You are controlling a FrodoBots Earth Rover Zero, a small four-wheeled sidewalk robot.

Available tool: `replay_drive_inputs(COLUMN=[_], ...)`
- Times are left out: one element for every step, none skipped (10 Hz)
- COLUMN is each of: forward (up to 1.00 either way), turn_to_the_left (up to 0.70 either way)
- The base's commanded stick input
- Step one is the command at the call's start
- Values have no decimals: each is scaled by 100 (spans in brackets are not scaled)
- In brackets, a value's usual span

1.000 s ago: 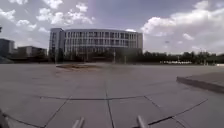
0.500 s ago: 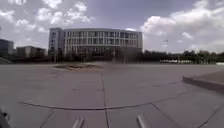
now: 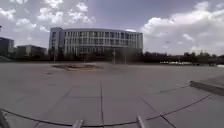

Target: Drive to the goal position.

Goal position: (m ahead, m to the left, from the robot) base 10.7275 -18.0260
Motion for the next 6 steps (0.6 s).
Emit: replay_drive_inputs(forward=[70,70,70,70,70,70], turn_to_the_left=[0,0,0,0,0,0])
